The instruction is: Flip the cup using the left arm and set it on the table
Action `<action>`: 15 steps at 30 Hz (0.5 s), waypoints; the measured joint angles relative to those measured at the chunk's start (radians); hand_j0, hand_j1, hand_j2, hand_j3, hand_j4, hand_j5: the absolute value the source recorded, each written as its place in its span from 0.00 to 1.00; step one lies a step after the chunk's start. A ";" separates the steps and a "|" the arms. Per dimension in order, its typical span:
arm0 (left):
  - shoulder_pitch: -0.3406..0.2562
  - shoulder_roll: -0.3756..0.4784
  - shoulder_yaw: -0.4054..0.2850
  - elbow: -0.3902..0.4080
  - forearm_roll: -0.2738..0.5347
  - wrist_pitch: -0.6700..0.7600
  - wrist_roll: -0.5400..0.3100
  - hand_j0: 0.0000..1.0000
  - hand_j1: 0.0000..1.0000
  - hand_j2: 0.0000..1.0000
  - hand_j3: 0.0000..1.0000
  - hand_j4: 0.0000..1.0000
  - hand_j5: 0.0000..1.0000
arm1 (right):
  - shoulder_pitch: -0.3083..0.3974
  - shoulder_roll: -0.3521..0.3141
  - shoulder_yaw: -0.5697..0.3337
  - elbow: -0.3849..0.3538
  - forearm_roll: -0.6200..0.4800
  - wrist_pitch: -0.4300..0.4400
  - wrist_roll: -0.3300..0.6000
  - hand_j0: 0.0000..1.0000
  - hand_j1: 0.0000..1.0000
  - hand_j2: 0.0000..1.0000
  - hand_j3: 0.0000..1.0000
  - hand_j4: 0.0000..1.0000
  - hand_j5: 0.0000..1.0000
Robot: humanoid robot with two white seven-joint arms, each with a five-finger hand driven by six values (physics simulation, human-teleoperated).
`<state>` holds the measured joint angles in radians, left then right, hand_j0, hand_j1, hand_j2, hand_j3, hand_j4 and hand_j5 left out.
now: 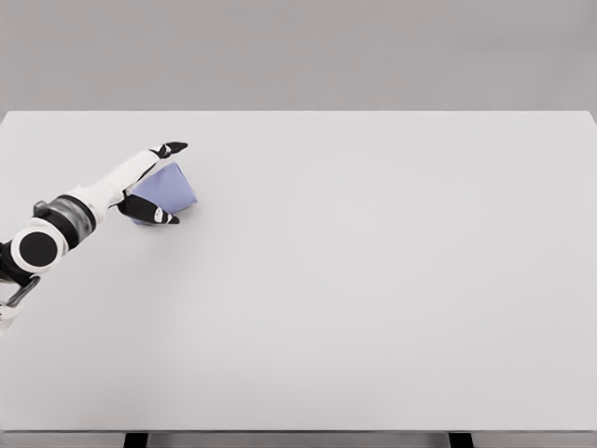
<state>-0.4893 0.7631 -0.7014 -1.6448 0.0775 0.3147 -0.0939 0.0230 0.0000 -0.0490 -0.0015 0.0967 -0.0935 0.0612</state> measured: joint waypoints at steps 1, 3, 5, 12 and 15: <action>0.000 -0.003 0.000 0.003 -0.004 0.000 0.000 1.00 1.00 1.00 1.00 1.00 1.00 | 0.000 0.000 0.000 0.000 0.000 0.000 0.000 1.00 1.00 1.00 1.00 1.00 1.00; 0.000 -0.008 0.000 0.007 -0.009 0.000 0.000 0.99 0.99 0.99 0.99 0.99 0.99 | 0.000 0.000 0.000 0.000 0.000 0.000 0.000 1.00 1.00 1.00 1.00 1.00 1.00; 0.000 -0.010 0.000 0.009 -0.011 0.000 0.000 0.99 0.99 0.99 0.99 0.99 0.99 | 0.000 0.000 0.000 0.000 0.000 0.000 0.000 1.00 1.00 1.00 1.00 1.00 1.00; 0.000 -0.013 0.000 0.011 -0.014 0.000 -0.001 0.91 0.91 0.91 0.91 0.91 0.91 | 0.000 0.000 0.000 0.000 0.000 0.000 0.000 1.00 1.00 1.00 1.00 1.00 1.00; 0.002 -0.015 -0.003 0.011 -0.014 0.000 -0.001 0.89 0.89 0.89 0.89 0.89 0.89 | 0.000 0.000 0.000 0.000 0.000 0.000 0.000 1.00 1.00 1.00 1.00 1.00 1.00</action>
<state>-0.4878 0.7486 -0.7045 -1.6335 0.0632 0.3149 -0.0953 0.0230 0.0000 -0.0490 -0.0016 0.0967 -0.0935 0.0612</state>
